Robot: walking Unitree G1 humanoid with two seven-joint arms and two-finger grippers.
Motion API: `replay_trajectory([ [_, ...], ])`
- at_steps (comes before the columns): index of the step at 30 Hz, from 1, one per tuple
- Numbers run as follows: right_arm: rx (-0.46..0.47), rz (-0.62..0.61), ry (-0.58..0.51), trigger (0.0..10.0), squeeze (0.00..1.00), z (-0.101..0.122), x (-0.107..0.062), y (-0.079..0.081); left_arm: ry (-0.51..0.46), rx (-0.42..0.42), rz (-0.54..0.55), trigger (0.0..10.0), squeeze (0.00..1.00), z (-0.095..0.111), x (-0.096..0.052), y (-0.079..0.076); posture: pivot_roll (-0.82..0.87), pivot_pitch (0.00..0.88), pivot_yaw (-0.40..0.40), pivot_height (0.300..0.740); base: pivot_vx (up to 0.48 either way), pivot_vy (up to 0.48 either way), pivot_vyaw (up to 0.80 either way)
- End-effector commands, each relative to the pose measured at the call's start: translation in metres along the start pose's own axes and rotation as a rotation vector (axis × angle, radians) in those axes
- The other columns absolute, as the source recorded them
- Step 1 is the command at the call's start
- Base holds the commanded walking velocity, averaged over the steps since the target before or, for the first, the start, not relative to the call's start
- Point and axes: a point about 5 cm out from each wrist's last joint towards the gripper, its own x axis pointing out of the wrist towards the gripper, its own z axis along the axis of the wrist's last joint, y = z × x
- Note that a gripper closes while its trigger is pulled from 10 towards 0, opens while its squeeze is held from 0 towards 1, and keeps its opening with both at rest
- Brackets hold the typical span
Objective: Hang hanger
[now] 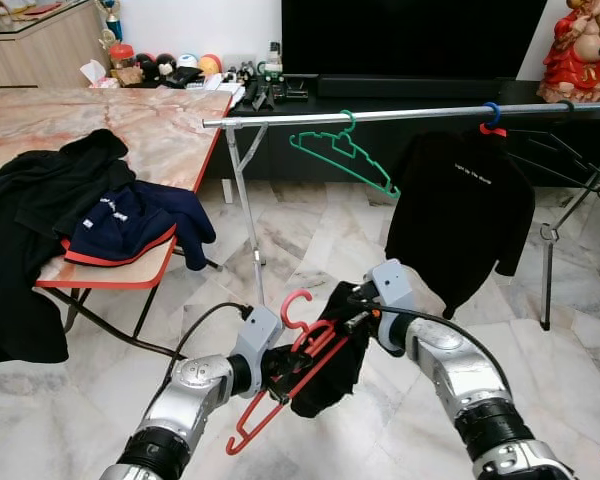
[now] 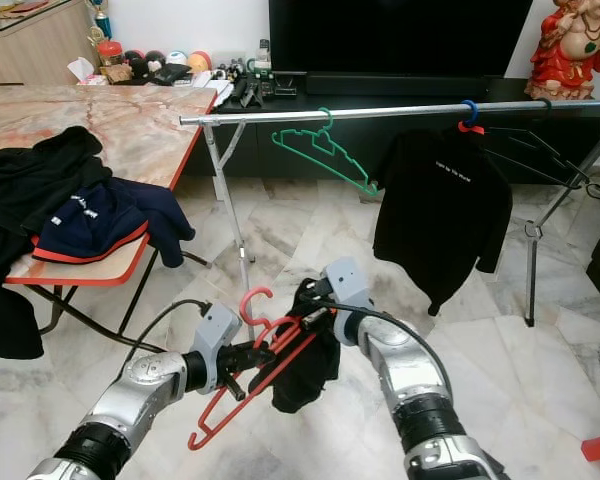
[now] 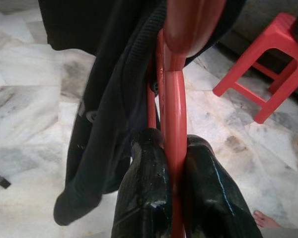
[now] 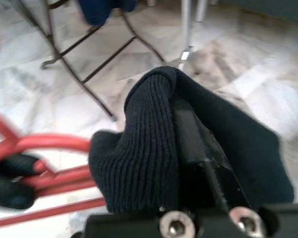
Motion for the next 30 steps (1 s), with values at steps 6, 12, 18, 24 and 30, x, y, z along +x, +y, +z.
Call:
replay_trajectory([
  [6, -0.093, 0.111, -0.046, 10.0, 0.0, 0.014, -0.007, 0.007, -0.079, -0.018, -0.069, 10.0, 0.0, 0.015, 0.0, -0.005, 0.01, 0.049, 0.0, 0.74, 0.0, 0.0, 0.0],
  [12, -0.175, 0.137, -0.045, 10.0, 0.0, 0.016, -0.016, -0.002, -0.098, -0.029, -0.093, 10.0, 0.0, 0.018, 0.0, -0.008, 0.01, 0.049, -0.003, 0.74, 0.0, 0.0, 0.0],
  [18, -0.14, -0.017, -0.013, 10.0, 0.0, 0.012, -0.022, -0.025, -0.098, -0.022, -0.062, 10.0, 0.0, 0.017, -0.001, -0.006, 0.01, 0.049, -0.004, 0.74, 0.0, 0.0, 0.0],
  [24, -0.098, -0.089, -0.017, 10.0, 0.0, 0.005, -0.028, -0.036, -0.085, -0.024, -0.053, 10.0, 0.0, 0.013, -0.005, -0.006, 0.01, 0.049, -0.003, 0.74, 0.0, 0.0, 0.0],
  [30, -0.043, -0.057, -0.053, 10.0, 0.0, 0.003, -0.032, -0.037, -0.068, -0.025, -0.065, 10.0, 0.0, 0.008, -0.008, -0.008, 0.01, 0.04, 0.001, 0.74, 0.0, 0.0, 0.0],
])
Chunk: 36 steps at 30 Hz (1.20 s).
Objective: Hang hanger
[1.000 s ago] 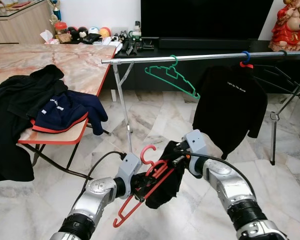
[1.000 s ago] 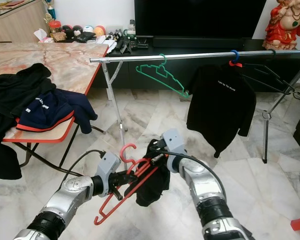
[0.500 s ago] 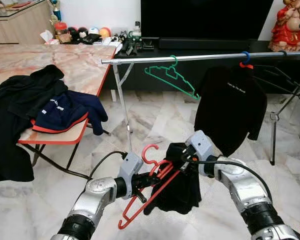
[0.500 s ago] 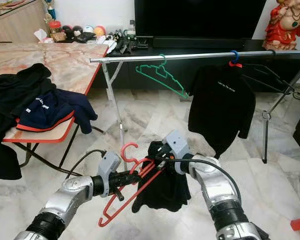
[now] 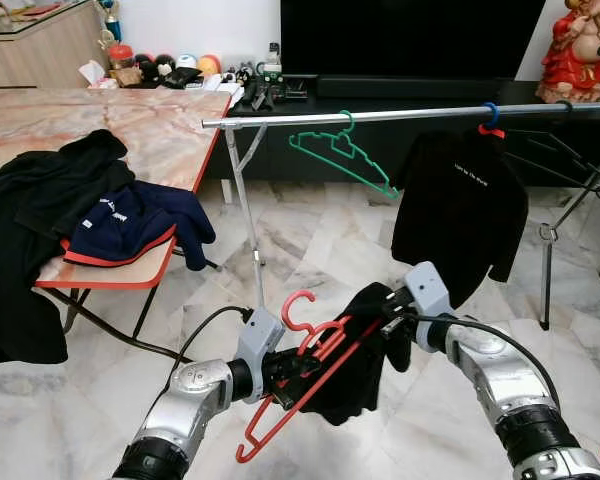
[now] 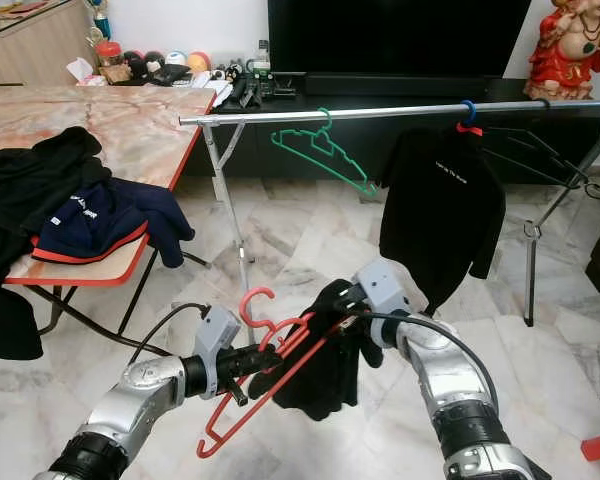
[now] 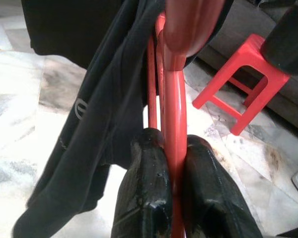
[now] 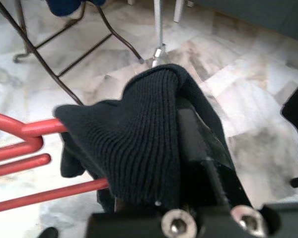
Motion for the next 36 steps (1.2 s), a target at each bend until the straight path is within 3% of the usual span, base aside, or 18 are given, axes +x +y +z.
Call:
replay_trajectory([
  [1, 0.001, 0.035, -0.046, 10.0, 0.0, 0.008, -0.003, -0.001, -0.015, 0.024, -0.002, 10.0, 0.0, 0.006, -0.002, 0.001, 0.01, 0.04, 0.001, 0.74, 0.0, 0.0, 0.0],
  [8, -0.049, 0.217, -0.06, 10.0, 0.0, 0.008, -0.009, 0.015, -0.01, 0.026, -0.015, 10.0, 0.0, 0.006, -0.003, -0.001, 0.01, 0.04, 0.001, 0.74, 0.0, 0.0, 0.0],
  [9, -0.06, 0.314, -0.099, 10.0, 0.0, 0.013, -0.013, 0.025, -0.009, 0.024, -0.02, 10.0, 0.0, 0.007, -0.002, -0.001, 0.01, 0.042, 0.002, 0.74, 0.0, 0.0, 0.0],
  [14, -0.088, 0.399, -0.106, 10.0, 0.0, 0.014, -0.018, 0.034, -0.005, 0.021, -0.035, 10.0, 0.0, 0.007, -0.001, -0.003, 0.01, 0.045, 0.004, 0.74, 0.0, 0.0, 0.0],
  [20, -0.112, 0.394, -0.087, 10.0, 0.0, 0.011, -0.021, 0.032, 0.018, 0.004, -0.067, 10.0, 0.0, 0.004, 0.0, -0.006, 0.01, 0.049, 0.004, 0.74, 0.0, 0.0, 0.0],
  [22, -0.164, 0.26, -0.019, 10.0, 0.0, 0.004, -0.019, 0.016, 0.037, -0.003, -0.093, 10.0, 0.0, 0.001, -0.004, -0.007, 0.0, 0.052, 0.004, 0.74, 0.0, 0.0, 0.0],
  [26, -0.155, 0.169, -0.014, 10.0, 0.0, 0.006, -0.018, 0.004, 0.065, -0.009, -0.131, 10.0, 0.0, -0.002, -0.008, -0.009, 0.01, 0.054, 0.004, 0.74, 0.0, 0.0, 0.0],
  [36, -0.177, 0.314, -0.051, 10.0, 0.0, 0.013, -0.019, 0.018, 0.087, -0.019, -0.22, 10.0, 0.0, 0.0, -0.015, -0.014, 0.01, 0.054, 0.0, 0.74, 0.0, 0.0, 0.0],
])
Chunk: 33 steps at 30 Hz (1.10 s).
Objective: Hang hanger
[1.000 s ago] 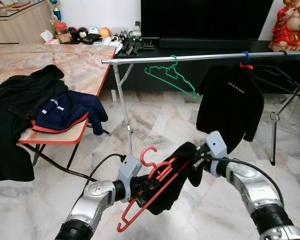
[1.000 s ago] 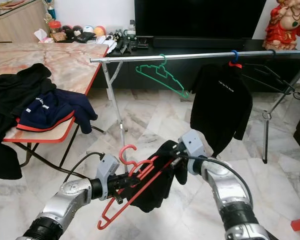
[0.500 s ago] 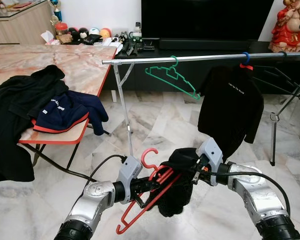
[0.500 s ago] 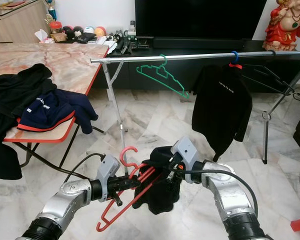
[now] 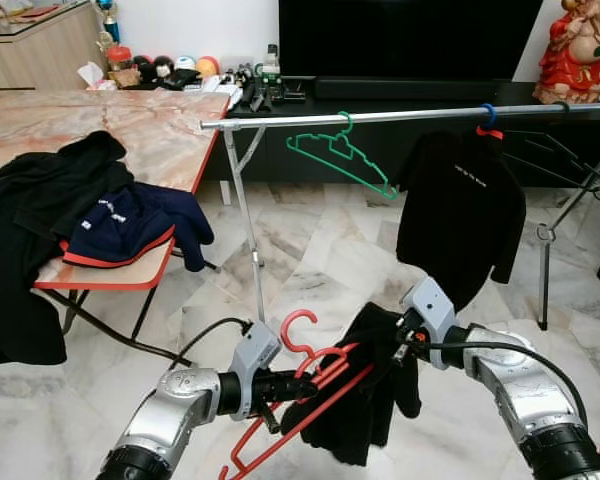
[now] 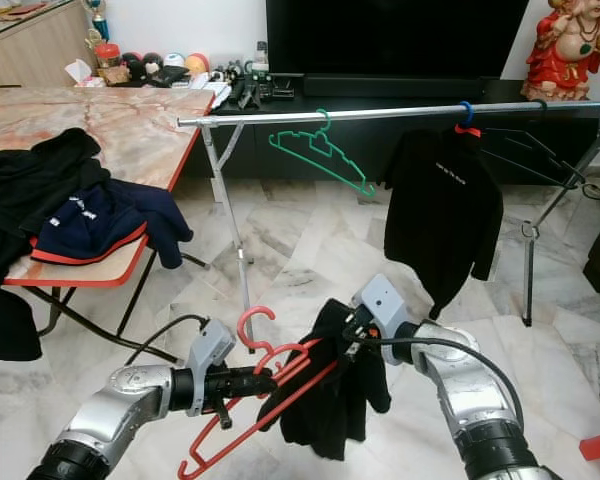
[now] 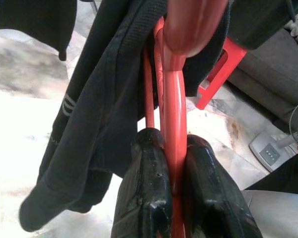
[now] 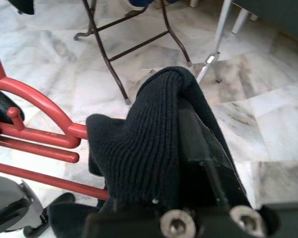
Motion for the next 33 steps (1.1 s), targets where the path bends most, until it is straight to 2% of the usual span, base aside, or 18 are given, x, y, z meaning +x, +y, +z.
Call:
replay_trajectory([
  [1, -0.051, 0.065, -0.07, 10.0, 0.0, 0.017, 0.001, 0.005, -0.016, 0.005, -0.054, 10.0, 0.0, 0.005, 0.003, -0.006, 0.01, 0.054, 0.0, 0.74, 0.0, 0.0, 0.0],
  [4, -0.057, 0.091, -0.09, 10.0, 0.0, 0.019, 0.0, 0.008, -0.016, 0.002, -0.065, 10.0, 0.0, 0.005, 0.003, -0.007, 0.01, 0.055, 0.0, 0.74, 0.0, 0.0, 0.0],
  [7, -0.062, 0.176, -0.16, 10.0, 0.0, 0.03, -0.003, 0.015, -0.003, 0.003, -0.073, 10.0, 0.0, 0.004, 0.004, -0.008, 0.0, 0.056, 0.001, 0.74, 0.0, 0.0, 0.0],
  [11, -0.068, 0.21, -0.173, 10.0, 0.0, 0.034, -0.004, 0.019, -0.002, 0.006, -0.062, 10.0, 0.0, 0.004, 0.005, -0.007, 0.0, 0.056, 0.002, 0.74, 0.0, 0.0, 0.0],
  [14, -0.065, 0.277, -0.216, 10.0, 0.0, 0.041, -0.006, 0.028, -0.019, 0.009, -0.022, 10.0, 0.0, 0.005, 0.006, -0.003, 0.0, 0.06, 0.002, 0.74, 0.0, 0.0, 0.0],
  [15, -0.046, 0.342, -0.278, 10.0, 0.0, 0.046, -0.009, 0.037, -0.041, 0.015, 0.02, 10.0, 0.0, 0.007, 0.007, 0.0, 0.0, 0.06, 0.002, 0.74, 0.0, 0.0, 0.0],
  [16, -0.042, 0.354, -0.291, 10.0, 0.0, 0.047, -0.009, 0.038, -0.045, 0.016, 0.028, 10.0, 0.0, 0.008, 0.008, 0.001, 0.0, 0.06, 0.002, 0.74, 0.0, 0.0, 0.0],
  [17, -0.047, 0.331, -0.265, 10.0, 0.0, 0.042, -0.008, 0.037, -0.053, 0.018, 0.047, 10.0, 0.0, 0.009, 0.008, 0.003, 0.0, 0.061, 0.002, 0.74, 0.0, 0.0, 0.0],
  [19, -0.046, 0.151, -0.135, 10.0, 0.0, 0.023, -0.001, 0.019, -0.072, 0.025, 0.082, 10.0, 0.0, 0.011, 0.009, 0.005, 0.0, 0.06, 0.002, 0.74, 0.0, 0.0, 0.0],
  [20, -0.046, 0.151, -0.135, 10.0, 0.0, 0.023, -0.001, 0.019, -0.072, 0.025, 0.082, 10.0, 0.0, 0.011, 0.009, 0.005, 0.0, 0.06, 0.002, 0.74, 0.0, 0.0, 0.0],
  [21, -0.051, 0.026, -0.022, 10.0, 0.0, 0.007, 0.001, 0.006, -0.085, 0.027, 0.1, 10.0, 0.0, 0.013, 0.009, 0.006, 0.0, 0.061, 0.001, 0.74, 0.0, 0.0, 0.0],
  [23, -0.064, -0.036, 0.051, 10.0, 0.0, -0.004, -0.001, -0.002, -0.1, 0.023, 0.116, 10.0, 0.0, 0.015, 0.008, 0.008, 0.0, 0.061, 0.001, 0.74, 0.0, 0.0, 0.0],
  [30, -0.067, 0.056, -0.026, 10.0, 0.0, 0.006, -0.001, 0.01, -0.133, 0.015, 0.131, 10.0, 0.0, 0.02, 0.008, 0.009, 0.0, 0.06, 0.001, 0.74, 0.0, 0.0, 0.0],
  [33, -0.054, 0.213, -0.128, 10.0, 0.0, 0.022, -0.002, 0.03, -0.141, 0.017, 0.149, 10.0, 0.0, 0.02, 0.009, 0.01, 0.0, 0.059, 0.002, 0.74, 0.0, 0.0, 0.0],
])
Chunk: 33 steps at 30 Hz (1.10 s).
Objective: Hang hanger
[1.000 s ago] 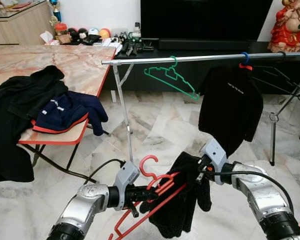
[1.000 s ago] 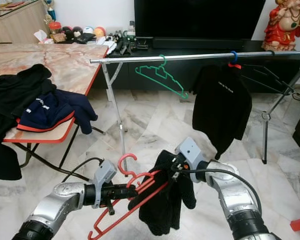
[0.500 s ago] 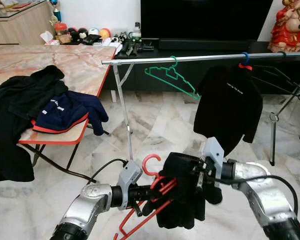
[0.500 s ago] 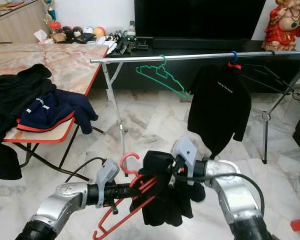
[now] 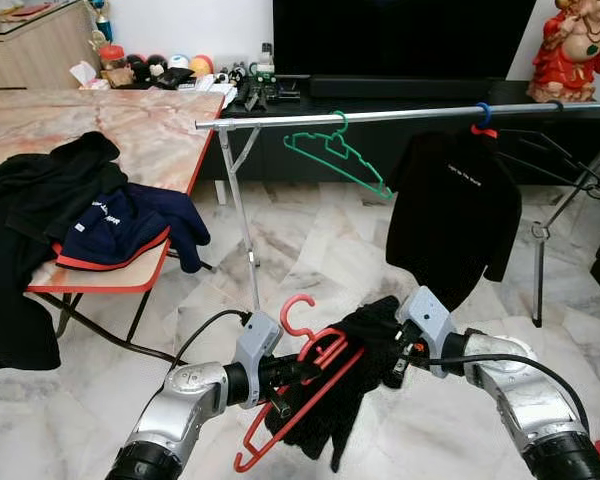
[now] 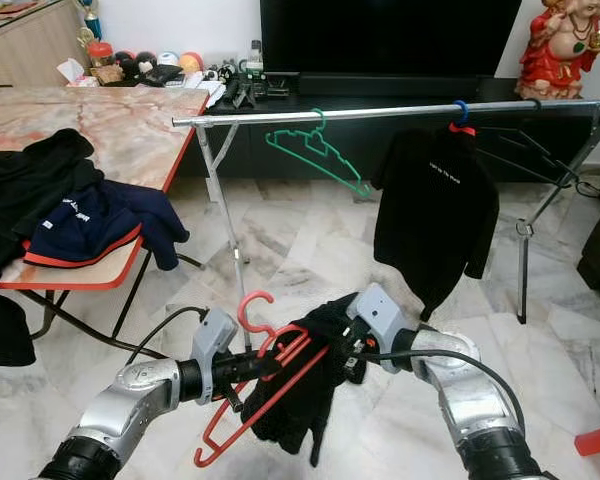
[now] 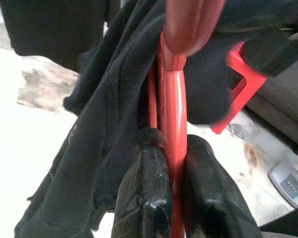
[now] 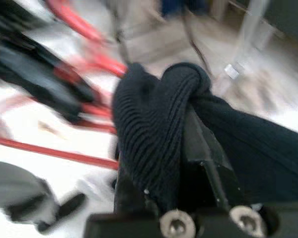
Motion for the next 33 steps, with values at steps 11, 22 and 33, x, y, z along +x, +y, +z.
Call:
replay_trajectory([
  [11, -0.033, 0.018, 0.014, 10.0, 0.0, 0.003, 0.007, 0.004, -0.072, 0.028, 0.086, 10.0, 0.0, 0.012, 0.004, 0.007, 0.0, 0.055, 0.0, 0.74, 0.0, 0.0, 0.0],
  [22, -0.021, 0.075, 0.022, 10.0, 1.0, 0.0, 0.011, 0.017, -0.18, 0.016, 0.192, 10.0, 0.0, 0.022, 0.003, 0.016, 0.0, 0.051, -0.001, 0.74, 0.0, 0.0, 0.0],
  [33, 0.019, 0.083, 0.061, 10.0, 1.0, -0.013, 0.007, 0.028, -0.219, 0.008, 0.209, 10.0, 0.0, 0.024, 0.006, 0.015, -0.01, 0.042, -0.004, 0.74, 0.0, 0.0, 0.0],
])
